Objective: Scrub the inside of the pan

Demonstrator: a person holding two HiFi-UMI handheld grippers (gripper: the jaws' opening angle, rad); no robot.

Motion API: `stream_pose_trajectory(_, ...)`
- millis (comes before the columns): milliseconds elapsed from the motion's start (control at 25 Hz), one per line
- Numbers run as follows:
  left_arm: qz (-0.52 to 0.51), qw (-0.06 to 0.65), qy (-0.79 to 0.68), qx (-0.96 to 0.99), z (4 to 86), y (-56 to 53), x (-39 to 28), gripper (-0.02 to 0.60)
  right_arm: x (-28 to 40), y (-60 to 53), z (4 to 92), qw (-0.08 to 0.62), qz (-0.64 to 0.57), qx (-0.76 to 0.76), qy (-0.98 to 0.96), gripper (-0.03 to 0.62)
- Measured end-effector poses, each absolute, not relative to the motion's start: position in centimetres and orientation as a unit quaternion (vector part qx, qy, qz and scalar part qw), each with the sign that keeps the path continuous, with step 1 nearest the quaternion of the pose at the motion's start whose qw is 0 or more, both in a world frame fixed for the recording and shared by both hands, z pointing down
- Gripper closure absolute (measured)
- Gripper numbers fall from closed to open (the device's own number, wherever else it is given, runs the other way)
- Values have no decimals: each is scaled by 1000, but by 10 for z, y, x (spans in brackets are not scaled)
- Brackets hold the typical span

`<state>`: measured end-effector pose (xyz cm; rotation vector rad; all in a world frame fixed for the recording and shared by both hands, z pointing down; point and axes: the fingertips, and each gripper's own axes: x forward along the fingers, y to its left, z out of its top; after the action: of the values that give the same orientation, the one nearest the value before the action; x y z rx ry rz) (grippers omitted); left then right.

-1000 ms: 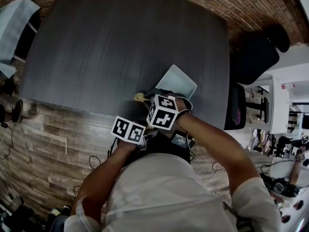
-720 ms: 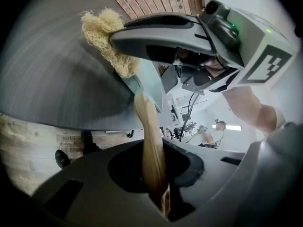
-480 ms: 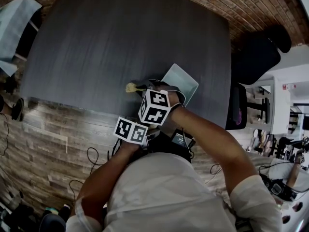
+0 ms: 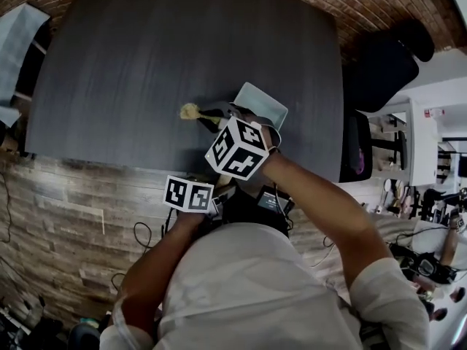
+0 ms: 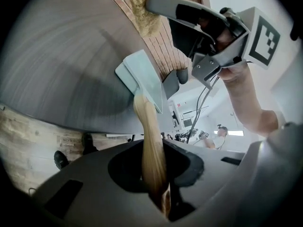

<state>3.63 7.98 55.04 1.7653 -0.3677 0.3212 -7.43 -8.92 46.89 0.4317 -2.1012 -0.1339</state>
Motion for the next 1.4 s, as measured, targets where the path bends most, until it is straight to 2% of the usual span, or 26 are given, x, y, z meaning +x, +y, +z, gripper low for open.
stream_pose_trajectory(520, 76, 623, -235, 742, 549, 29, 18, 506, -7, -110, 441, 422, 31, 288, -859, 553)
stream_pose_trajectory(880, 76, 621, -242, 741, 548, 3, 21, 506, 48, -111, 440, 403, 74, 351, -842, 553)
stream_pose_trajectory(1160, 75, 626, -222, 744, 545, -7, 33, 505, 65, -105, 442, 394, 94, 375, -834, 553)
stream_pose_trajectory(1200, 73, 625, -215, 747, 542, -7, 35, 495, 66, -105, 442, 393, 95, 376, -834, 553)
stream_pose_trajectory(1400, 84, 604, -190, 769, 535, -2, 35, 361, 71, -98, 443, 386, 109, 387, -831, 552)
